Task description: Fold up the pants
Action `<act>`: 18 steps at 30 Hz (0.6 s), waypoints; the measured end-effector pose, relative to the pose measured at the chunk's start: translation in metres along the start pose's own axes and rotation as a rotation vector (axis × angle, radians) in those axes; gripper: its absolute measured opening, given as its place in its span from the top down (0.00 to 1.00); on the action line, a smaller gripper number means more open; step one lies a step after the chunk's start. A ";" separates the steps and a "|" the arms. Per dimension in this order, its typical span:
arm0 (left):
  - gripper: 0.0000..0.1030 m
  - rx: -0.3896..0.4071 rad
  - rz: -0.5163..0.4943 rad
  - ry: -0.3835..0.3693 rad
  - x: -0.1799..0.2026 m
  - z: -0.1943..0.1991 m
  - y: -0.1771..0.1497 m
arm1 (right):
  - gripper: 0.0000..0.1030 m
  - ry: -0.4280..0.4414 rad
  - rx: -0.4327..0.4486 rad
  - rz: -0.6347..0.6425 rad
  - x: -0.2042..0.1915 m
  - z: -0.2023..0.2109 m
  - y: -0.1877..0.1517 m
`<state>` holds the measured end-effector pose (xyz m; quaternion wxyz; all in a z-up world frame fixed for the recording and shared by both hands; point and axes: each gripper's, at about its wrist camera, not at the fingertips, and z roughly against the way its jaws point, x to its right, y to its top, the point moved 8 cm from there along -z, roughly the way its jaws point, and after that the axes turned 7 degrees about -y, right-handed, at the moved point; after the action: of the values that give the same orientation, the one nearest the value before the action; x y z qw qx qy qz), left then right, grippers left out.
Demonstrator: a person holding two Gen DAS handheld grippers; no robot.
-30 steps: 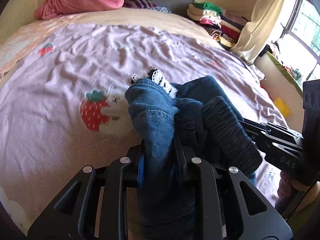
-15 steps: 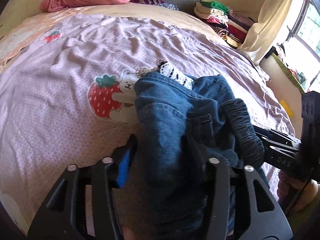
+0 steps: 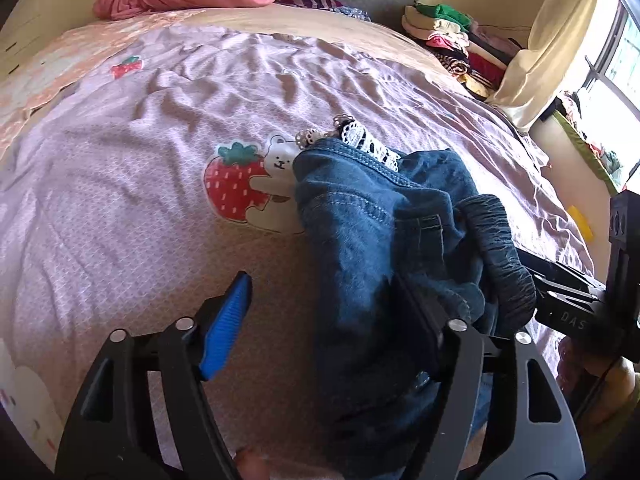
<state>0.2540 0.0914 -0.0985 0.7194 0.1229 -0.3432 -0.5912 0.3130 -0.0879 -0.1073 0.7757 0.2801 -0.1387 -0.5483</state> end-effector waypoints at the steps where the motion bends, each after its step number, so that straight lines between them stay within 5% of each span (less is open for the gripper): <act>1: 0.35 0.001 0.000 0.002 0.000 0.002 -0.001 | 0.35 0.001 -0.001 -0.005 0.001 0.001 0.000; 18: 0.14 0.027 -0.002 0.054 0.005 0.032 -0.012 | 0.15 -0.018 0.066 -0.007 0.007 0.040 -0.012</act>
<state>0.2244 0.0913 -0.0801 0.7262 0.1487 -0.3316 -0.5835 0.2851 -0.1091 -0.0828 0.7627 0.3010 -0.1629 -0.5488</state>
